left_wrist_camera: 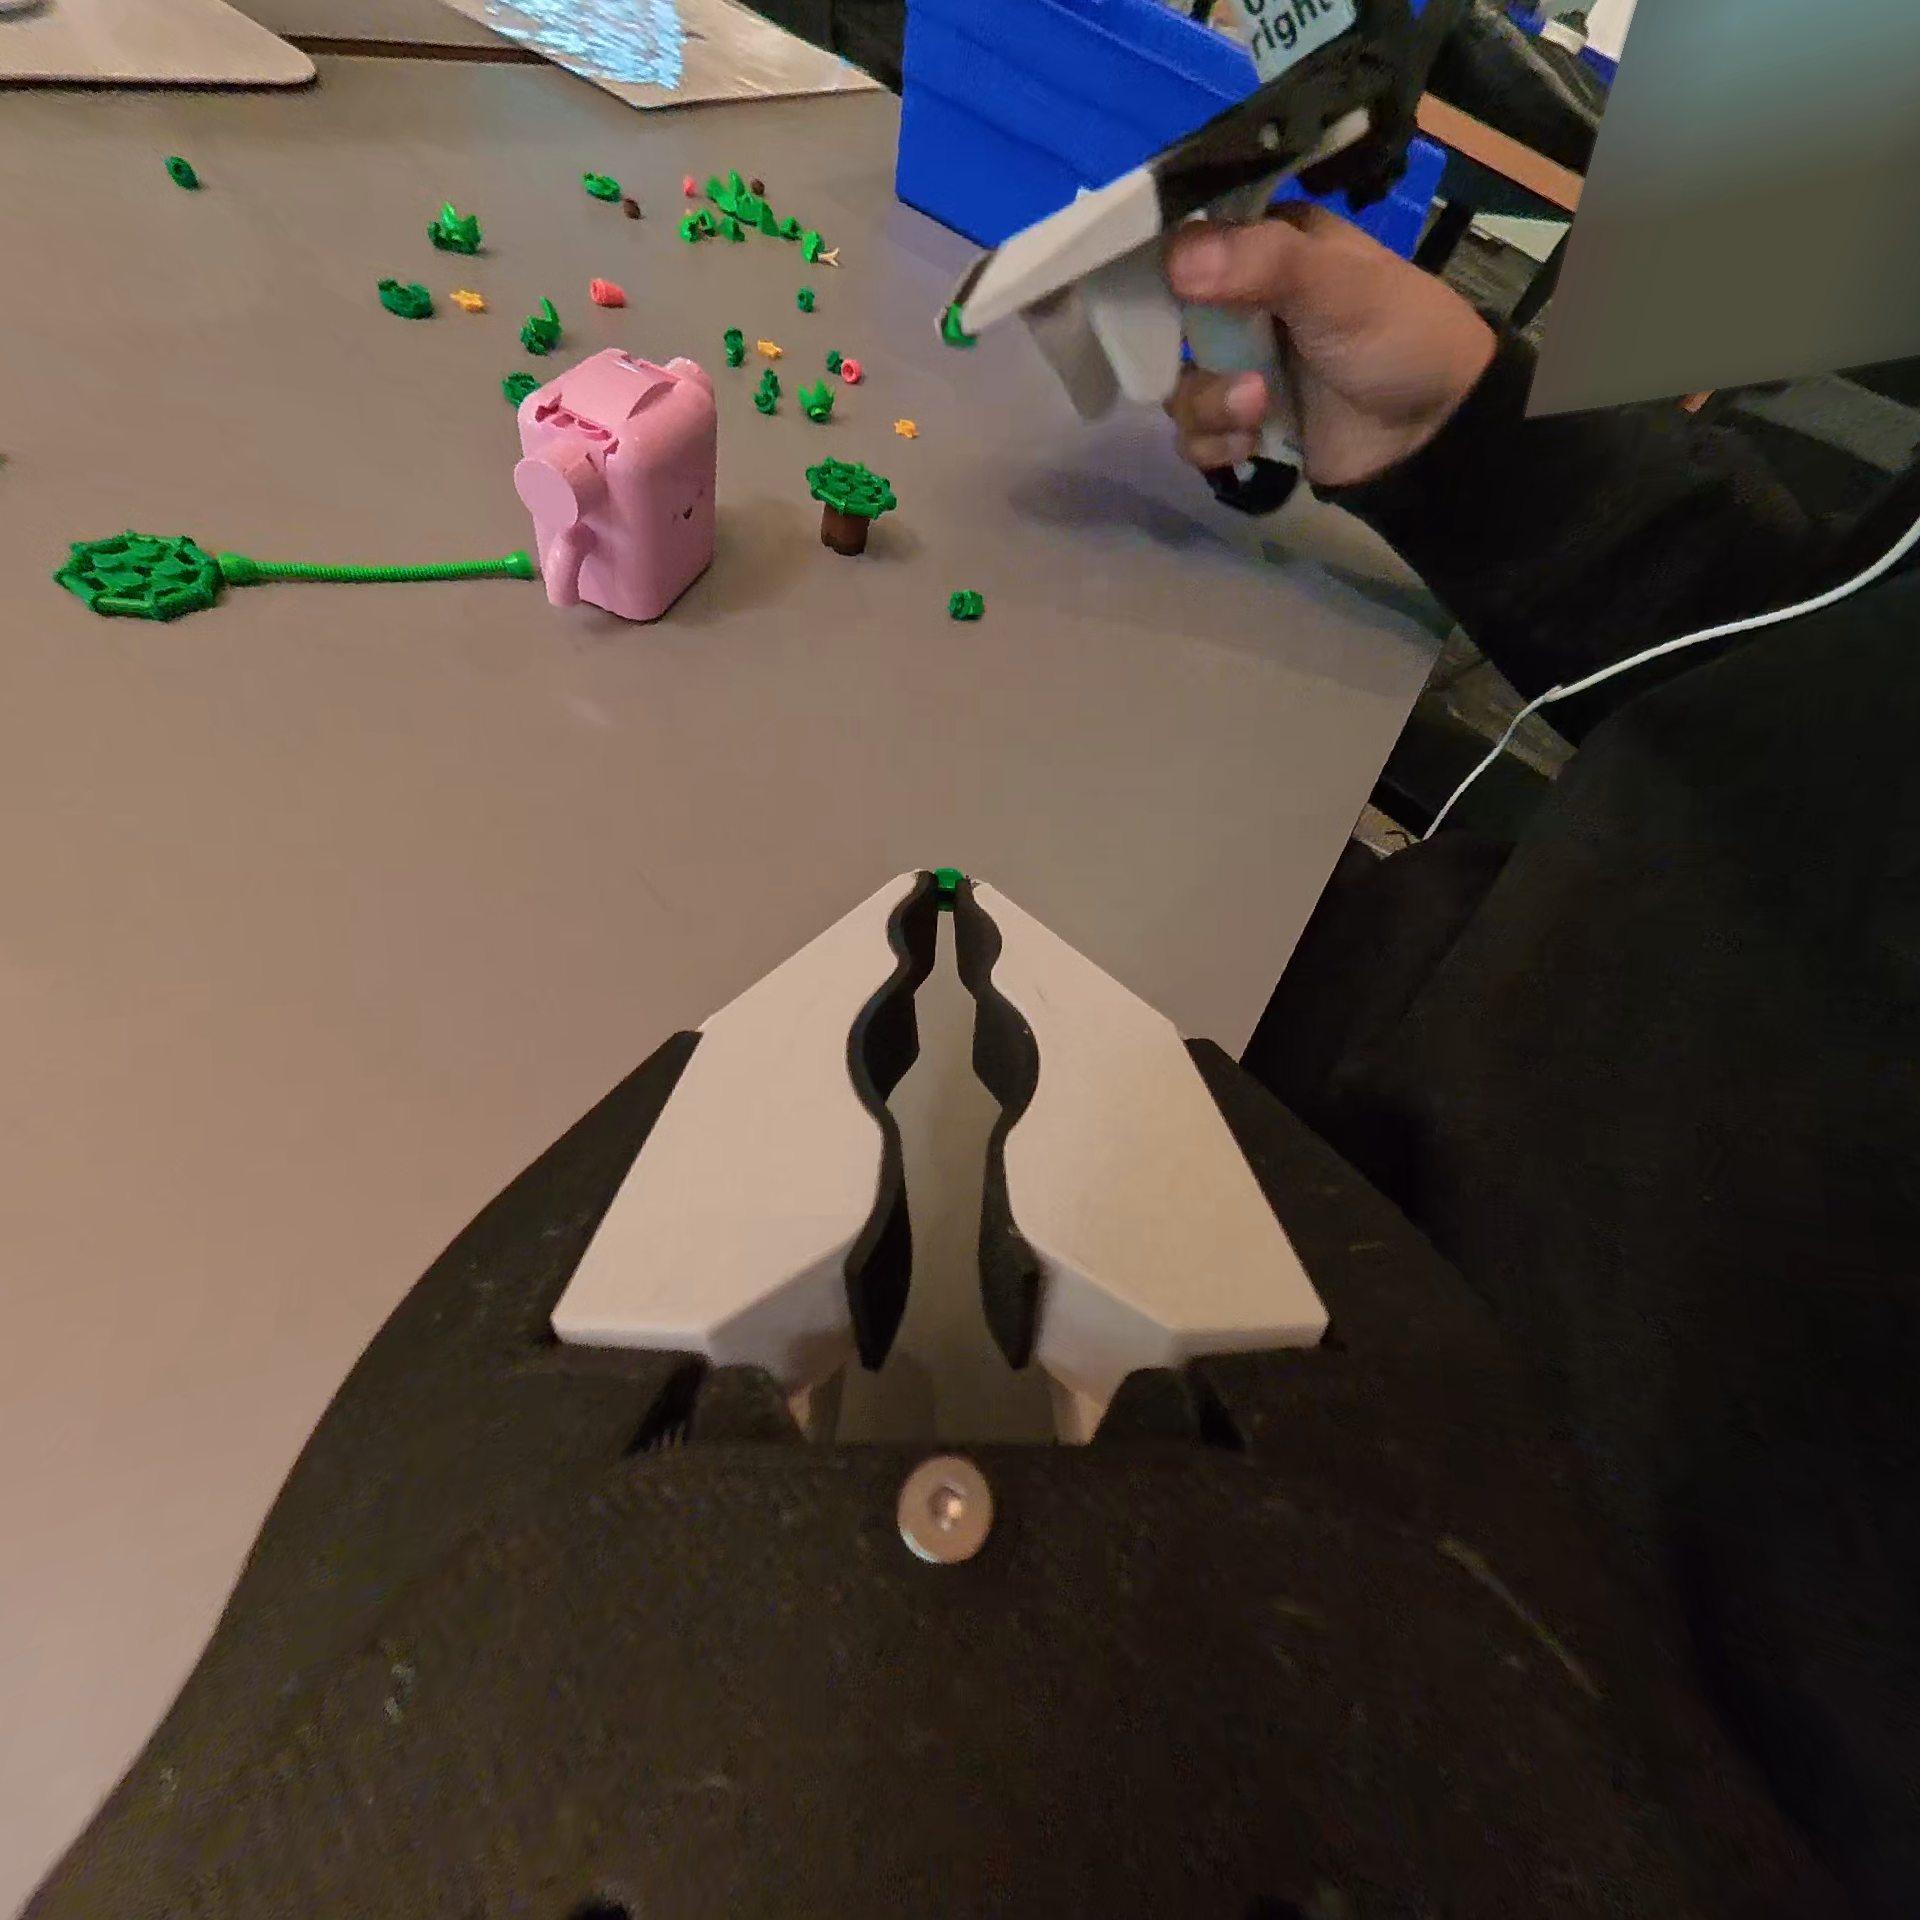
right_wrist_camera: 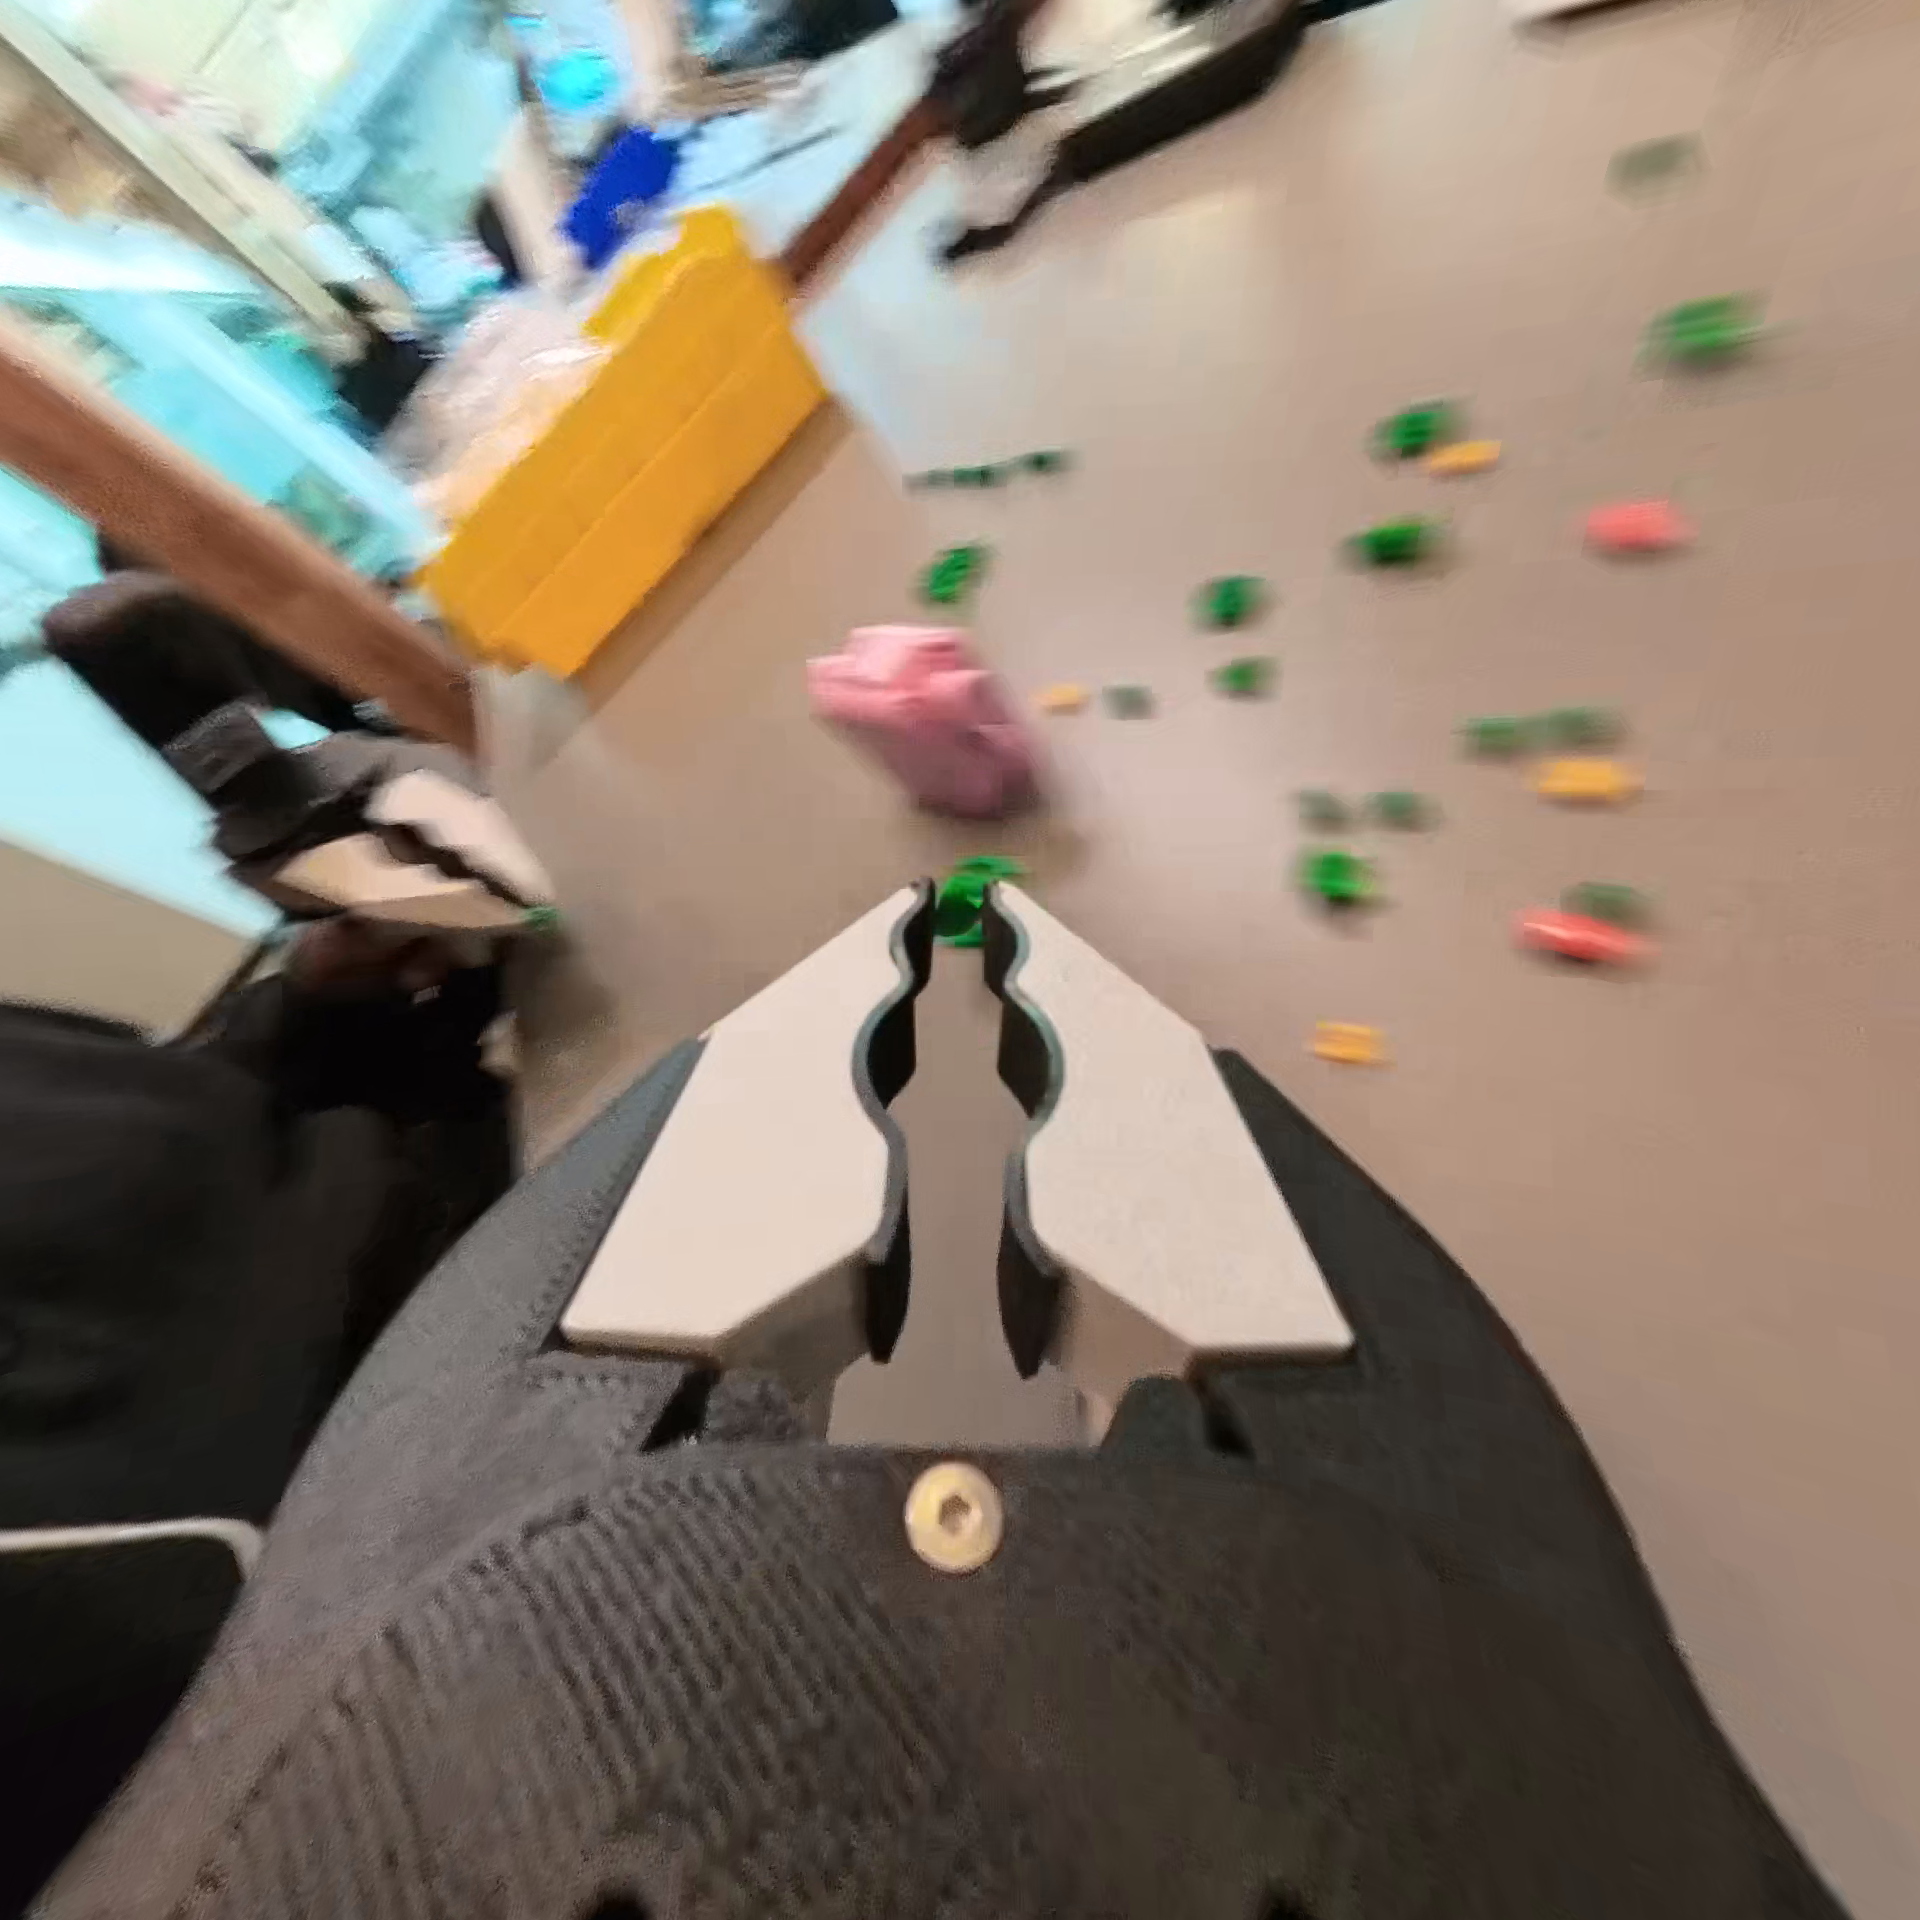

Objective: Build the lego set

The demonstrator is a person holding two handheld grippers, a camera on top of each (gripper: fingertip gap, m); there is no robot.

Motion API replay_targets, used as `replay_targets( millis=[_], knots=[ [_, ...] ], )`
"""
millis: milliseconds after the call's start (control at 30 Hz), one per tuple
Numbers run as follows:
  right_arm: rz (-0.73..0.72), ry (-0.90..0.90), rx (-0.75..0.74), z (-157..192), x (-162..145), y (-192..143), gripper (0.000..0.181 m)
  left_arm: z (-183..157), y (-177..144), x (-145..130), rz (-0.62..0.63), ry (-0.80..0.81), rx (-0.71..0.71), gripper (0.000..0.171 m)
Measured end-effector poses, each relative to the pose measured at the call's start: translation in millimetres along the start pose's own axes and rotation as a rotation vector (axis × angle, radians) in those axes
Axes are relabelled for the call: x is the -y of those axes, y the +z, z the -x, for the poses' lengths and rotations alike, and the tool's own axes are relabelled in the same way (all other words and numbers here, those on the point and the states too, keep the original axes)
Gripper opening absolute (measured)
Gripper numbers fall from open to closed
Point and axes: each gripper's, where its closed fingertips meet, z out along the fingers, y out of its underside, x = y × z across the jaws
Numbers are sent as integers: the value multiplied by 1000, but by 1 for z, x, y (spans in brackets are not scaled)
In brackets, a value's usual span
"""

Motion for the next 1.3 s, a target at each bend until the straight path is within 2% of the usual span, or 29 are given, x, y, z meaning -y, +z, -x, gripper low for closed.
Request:
replay_targets(
  millis=[100, 233, 300, 367, 467, 600, 800, 933, 1100, 1300],
  knots=[
    [33, 45, -214, -80, 7, -28, 7, -2, 2, 1, 2, 7, -2, 0],
    [-21, 221, -187, -123, 17, -39, 7, -2, 4, 0, 15, 33, 22, 0],
    [-29, 274, -165, -129, 19, -42, 8, -2, 6, 0, 23, 35, 29, 0],
    [-40, 247, -200, -135, 21, -47, 8, -3, 9, 2, 21, 28, 18, 0],
    [-28, 159, -314, -145, 21, -56, 11, -6, 13, 8, 12, 13, -14, 0],
    [-28, 38, -471, -154, 23, -67, 26, -4, 19, 19, -10, 17, -34, 0],
    [-46, -125, -622, -162, 34, -85, 23, -5, 29, 25, -17, 59, -31, 0],
    [-32, -151, -574, -153, 31, -81, 13, -3, 30, 28, -33, 48, -37, 0],
    [81, -190, -565, -154, 15, -66, 13, -2, 29, 30, -46, 21, -53, 0],
    [60, -252, -595, -156, 27, -66, 15, -3, 28, 30, -49, 20, -62, 0]
  ],
)
